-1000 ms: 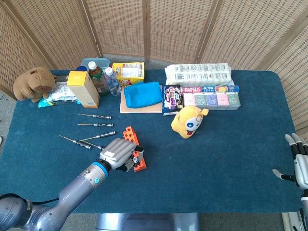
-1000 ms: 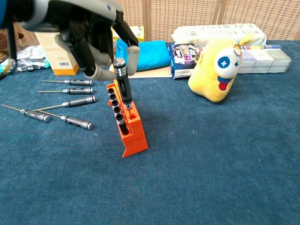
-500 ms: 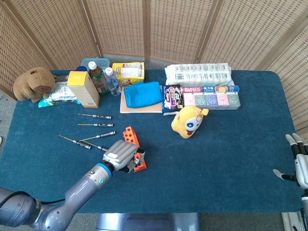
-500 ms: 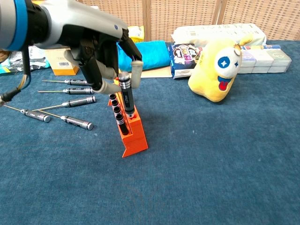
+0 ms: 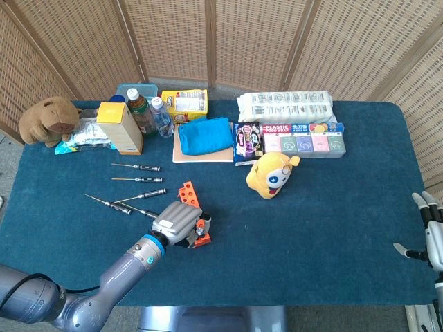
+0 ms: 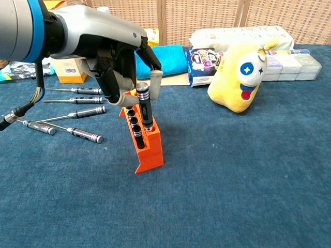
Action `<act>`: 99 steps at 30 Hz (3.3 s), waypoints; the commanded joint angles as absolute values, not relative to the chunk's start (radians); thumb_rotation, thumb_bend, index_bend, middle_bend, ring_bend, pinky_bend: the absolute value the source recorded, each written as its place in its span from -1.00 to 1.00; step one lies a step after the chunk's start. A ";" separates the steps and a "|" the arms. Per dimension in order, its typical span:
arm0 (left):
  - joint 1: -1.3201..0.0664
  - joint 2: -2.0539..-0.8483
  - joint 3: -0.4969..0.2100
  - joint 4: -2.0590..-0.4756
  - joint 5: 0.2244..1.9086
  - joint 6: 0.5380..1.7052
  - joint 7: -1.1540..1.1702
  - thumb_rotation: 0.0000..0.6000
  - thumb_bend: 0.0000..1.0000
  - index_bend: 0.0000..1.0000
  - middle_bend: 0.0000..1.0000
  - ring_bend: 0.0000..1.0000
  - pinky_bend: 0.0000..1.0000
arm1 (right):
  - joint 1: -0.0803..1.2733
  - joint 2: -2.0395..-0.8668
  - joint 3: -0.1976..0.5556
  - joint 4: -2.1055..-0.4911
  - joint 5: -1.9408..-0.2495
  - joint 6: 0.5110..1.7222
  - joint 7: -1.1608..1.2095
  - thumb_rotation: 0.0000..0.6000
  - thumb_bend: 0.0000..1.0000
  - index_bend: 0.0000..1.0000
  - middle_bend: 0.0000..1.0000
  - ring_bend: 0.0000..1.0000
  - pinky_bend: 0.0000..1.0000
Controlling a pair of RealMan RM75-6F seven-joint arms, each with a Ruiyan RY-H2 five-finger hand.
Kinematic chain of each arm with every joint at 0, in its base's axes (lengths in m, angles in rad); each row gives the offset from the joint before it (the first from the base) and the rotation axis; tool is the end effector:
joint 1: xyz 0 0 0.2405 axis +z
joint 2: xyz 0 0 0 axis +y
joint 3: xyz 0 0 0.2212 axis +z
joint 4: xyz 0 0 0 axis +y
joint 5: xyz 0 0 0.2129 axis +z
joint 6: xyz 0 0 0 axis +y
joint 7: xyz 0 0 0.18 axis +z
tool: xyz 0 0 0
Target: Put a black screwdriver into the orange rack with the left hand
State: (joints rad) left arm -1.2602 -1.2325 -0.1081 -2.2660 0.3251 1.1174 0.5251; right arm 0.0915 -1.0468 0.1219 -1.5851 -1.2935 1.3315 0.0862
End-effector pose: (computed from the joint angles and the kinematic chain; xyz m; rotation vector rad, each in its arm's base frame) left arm 0.0063 0.2624 -0.0060 -2.0846 -1.2765 -0.7588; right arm -0.3273 -0.2290 0.1708 1.2235 -1.0343 0.7842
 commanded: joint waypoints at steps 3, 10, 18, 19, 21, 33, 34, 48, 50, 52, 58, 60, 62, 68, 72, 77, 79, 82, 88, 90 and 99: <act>-1.252 -1.235 -0.116 -2.264 0.325 1.120 0.521 1.00 -0.11 0.03 1.00 1.00 1.00 | 0.091 -1.046 0.122 -1.587 -1.293 1.332 0.087 1.00 -1.00 -1.00 -0.94 -0.88 -0.84; -1.252 -1.238 -0.118 -2.261 0.323 1.106 0.535 1.00 -0.12 0.03 1.00 1.00 1.00 | 0.092 -1.046 0.122 -1.587 -1.292 1.329 0.086 1.00 -1.00 -1.00 -0.94 -0.88 -0.84; -1.253 -1.221 -0.124 -2.266 0.323 1.088 0.542 1.00 -0.15 -0.13 1.00 1.00 1.00 | 0.092 -1.045 0.122 -1.587 -1.291 1.329 0.087 1.00 -1.00 -1.00 -0.94 -0.88 -0.84; -1.252 -1.219 -0.124 -2.267 0.324 1.088 0.542 1.00 -0.17 -0.19 1.00 1.00 1.00 | 0.092 -1.045 0.122 -1.587 -1.291 1.329 0.087 1.00 -1.00 -1.00 -0.94 -0.88 -0.84; -1.251 -1.214 -0.125 -2.270 0.328 1.090 0.544 1.00 -0.22 -0.25 1.00 1.00 1.00 | 0.092 -1.045 0.122 -1.586 -1.291 1.329 0.087 1.00 -1.00 -1.00 -0.94 -0.88 -0.84; -1.235 -1.202 -0.135 -2.273 0.354 1.098 0.531 1.00 -0.41 -0.63 1.00 1.00 1.00 | 0.094 -1.047 0.121 -1.587 -1.289 1.324 0.082 1.00 -1.00 -1.00 -0.94 -0.88 -0.84; -1.232 -1.199 -0.137 -2.274 0.359 1.097 0.527 1.00 -0.41 -0.63 1.00 1.00 1.00 | 0.095 -1.048 0.121 -1.587 -1.289 1.323 0.082 1.00 -1.00 -1.00 -0.94 -0.88 -0.84; -1.160 -1.211 -0.205 -2.258 0.527 1.163 0.435 1.00 -0.41 -0.63 1.00 1.00 1.00 | 0.096 -1.046 0.121 -1.587 -1.287 1.319 0.085 1.00 -1.00 -1.00 -0.94 -0.87 -0.84; -1.162 -1.224 -0.215 -2.241 0.527 1.167 0.437 1.00 -0.41 -0.63 1.00 1.00 1.00 | 0.097 -1.047 0.120 -1.586 -1.287 1.317 0.083 1.00 -1.00 -1.00 -0.94 -0.87 -0.84; -1.167 -1.246 -0.221 -2.215 0.520 1.167 0.439 1.00 -0.41 -0.63 1.00 1.00 1.00 | 0.097 -1.048 0.120 -1.586 -1.287 1.317 0.082 1.00 -1.00 -1.00 -0.94 -0.87 -0.84; -1.194 -1.311 -0.229 -2.149 0.466 1.130 0.460 1.00 -0.41 -0.63 1.00 1.00 1.00 | 0.097 -1.048 0.121 -1.586 -1.284 1.317 0.081 1.00 -1.00 -1.00 -0.94 -0.87 -0.84; -1.204 -1.324 -0.230 -2.138 0.457 1.122 0.473 1.00 -0.41 -0.63 1.00 1.00 1.00 | 0.097 -1.049 0.121 -1.584 -1.282 1.316 0.081 1.00 -1.00 -1.00 -0.94 -0.87 -0.84; -1.214 -1.334 -0.233 -2.132 0.443 1.119 0.487 1.00 -0.41 -0.63 1.00 1.00 1.00 | 0.099 -1.050 0.121 -1.582 -1.281 1.313 0.081 1.00 -1.00 -1.00 -0.94 -0.87 -0.84; -1.235 -1.327 -0.235 -2.141 0.387 1.111 0.524 1.00 -0.41 -0.63 1.00 1.00 1.00 | 0.099 -1.050 0.122 -1.580 -1.280 1.313 0.084 1.00 -1.00 -1.00 -0.94 -0.87 -0.84; -1.239 -1.314 -0.236 -2.153 0.364 1.109 0.533 1.00 -0.41 -0.63 1.00 1.00 1.00 | 0.098 -1.048 0.123 -1.580 -1.280 1.314 0.087 1.00 -1.00 -1.00 -0.94 -0.87 -0.84; -1.242 -1.288 -0.234 -2.169 0.334 1.082 0.534 1.00 -0.41 -0.62 1.00 1.00 1.00 | 0.098 -1.048 0.122 -1.582 -1.282 1.315 0.086 1.00 -1.00 -1.00 -0.94 -0.87 -0.84; -1.240 -1.275 -0.236 -2.177 0.329 1.072 0.529 1.00 -0.41 -0.63 1.00 1.00 1.00 | 0.097 -1.048 0.122 -1.582 -1.282 1.316 0.085 1.00 -1.00 -1.00 -0.94 -0.87 -0.84; -1.239 -1.257 -0.236 -2.188 0.331 1.066 0.525 1.00 -0.41 -0.63 1.00 1.00 1.00 | 0.097 -1.048 0.122 -1.582 -1.281 1.316 0.083 1.00 -1.00 -1.00 -0.94 -0.87 -0.84; -1.230 -1.225 -0.239 -2.208 0.343 1.063 0.510 1.00 -0.41 -0.63 1.00 1.00 1.00 | 0.099 -1.049 0.121 -1.581 -1.280 1.312 0.081 1.00 -1.00 -1.00 -0.94 -0.87 -0.84; -1.229 -1.218 -0.240 -2.210 0.348 1.072 0.509 1.00 -0.41 -0.63 1.00 1.00 1.00 | 0.099 -1.050 0.121 -1.582 -1.281 1.312 0.080 1.00 -1.00 -1.00 -0.94 -0.87 -0.84; -1.168 -1.172 -0.250 -2.246 0.459 1.154 0.467 1.00 -0.45 -0.69 0.93 0.93 0.95 | 0.101 -1.052 0.119 -1.583 -1.284 1.310 0.074 1.00 -1.00 -1.00 -0.94 -0.87 -0.84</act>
